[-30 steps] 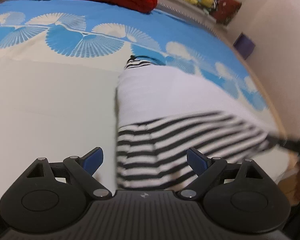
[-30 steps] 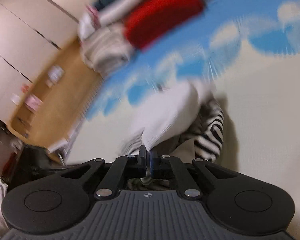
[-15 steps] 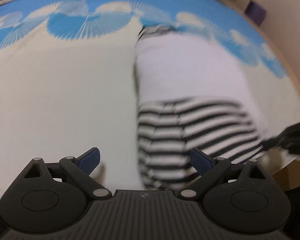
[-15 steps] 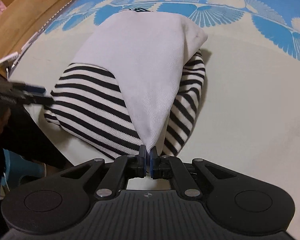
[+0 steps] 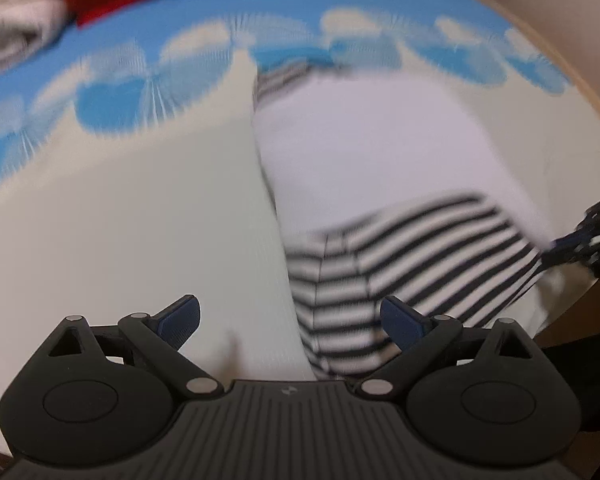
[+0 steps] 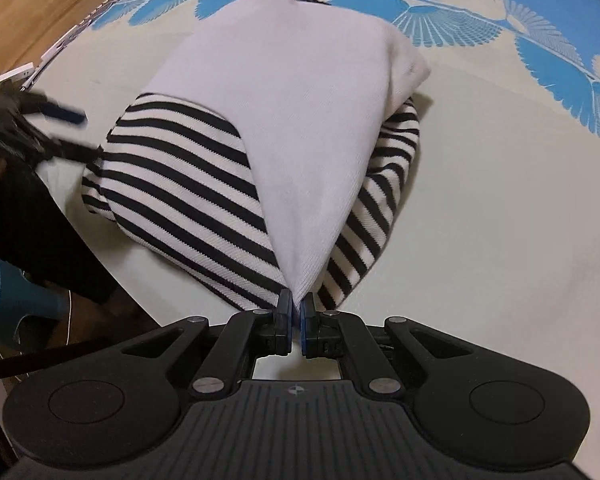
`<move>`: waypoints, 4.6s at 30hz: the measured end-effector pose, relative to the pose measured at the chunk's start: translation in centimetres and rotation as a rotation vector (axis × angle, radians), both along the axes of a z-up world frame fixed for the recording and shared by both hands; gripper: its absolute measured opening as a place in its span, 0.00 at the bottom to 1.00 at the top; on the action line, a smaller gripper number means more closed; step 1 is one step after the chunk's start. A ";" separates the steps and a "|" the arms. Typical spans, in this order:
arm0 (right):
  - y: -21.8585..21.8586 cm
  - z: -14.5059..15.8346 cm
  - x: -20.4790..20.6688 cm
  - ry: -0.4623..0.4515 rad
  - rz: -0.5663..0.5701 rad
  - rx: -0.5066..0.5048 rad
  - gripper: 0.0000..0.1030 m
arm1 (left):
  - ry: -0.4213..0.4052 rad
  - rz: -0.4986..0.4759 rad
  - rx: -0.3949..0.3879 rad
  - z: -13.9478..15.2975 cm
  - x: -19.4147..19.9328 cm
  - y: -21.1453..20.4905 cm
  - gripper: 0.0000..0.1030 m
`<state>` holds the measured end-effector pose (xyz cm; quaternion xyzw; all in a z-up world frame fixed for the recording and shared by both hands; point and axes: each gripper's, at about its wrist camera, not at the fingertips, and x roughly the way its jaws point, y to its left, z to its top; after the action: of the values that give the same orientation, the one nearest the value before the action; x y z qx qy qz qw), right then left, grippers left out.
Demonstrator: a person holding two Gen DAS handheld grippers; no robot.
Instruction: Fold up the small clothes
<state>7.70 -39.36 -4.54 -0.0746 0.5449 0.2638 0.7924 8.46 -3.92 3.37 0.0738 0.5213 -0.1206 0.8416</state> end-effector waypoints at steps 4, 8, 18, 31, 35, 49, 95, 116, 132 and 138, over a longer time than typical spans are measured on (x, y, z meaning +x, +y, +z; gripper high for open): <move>-0.9 0.7 0.8 -0.057 -0.124 -0.093 0.12 | -0.050 0.034 -0.053 4.2 0.9 1.8 0.96; -2.6 2.8 2.6 -0.122 -0.295 0.019 0.23 | -0.085 0.044 -0.075 6.4 3.3 2.6 0.96; -2.3 1.2 8.2 0.021 -0.585 0.374 0.49 | 0.005 0.124 -0.237 1.0 9.6 5.8 0.96; -2.2 -1.2 8.7 0.040 -0.733 0.367 0.02 | 0.120 0.247 -0.342 -2.7 12.5 5.1 0.96; -1.2 -0.4 8.1 -0.025 -0.680 0.306 0.06 | 0.156 0.248 -0.352 -3.7 13.0 4.5 0.96; -1.9 -3.6 8.1 0.140 -0.697 0.415 0.69 | 0.330 0.331 -0.469 -9.4 15.9 2.8 0.97; 7.0 -2.5 10.8 0.056 -0.685 0.181 0.22 | 0.145 0.094 -0.019 -4.5 12.0 5.8 0.76; 10.6 10.2 -8.8 -0.580 -0.528 0.134 0.87 | -0.423 0.189 -0.112 4.2 -10.6 2.8 0.99; 14.9 7.3 -6.4 -0.515 -0.448 0.048 0.87 | -0.295 0.304 -0.084 1.2 -7.1 2.4 0.99; 15.6 7.0 -6.2 -0.505 -0.427 0.046 0.87 | -0.293 0.303 -0.084 1.0 -7.1 2.3 0.99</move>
<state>1.45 -23.72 2.50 -0.0037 0.3284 0.0770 0.9414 1.34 -1.66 4.34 -0.0239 0.3930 -0.0022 0.9192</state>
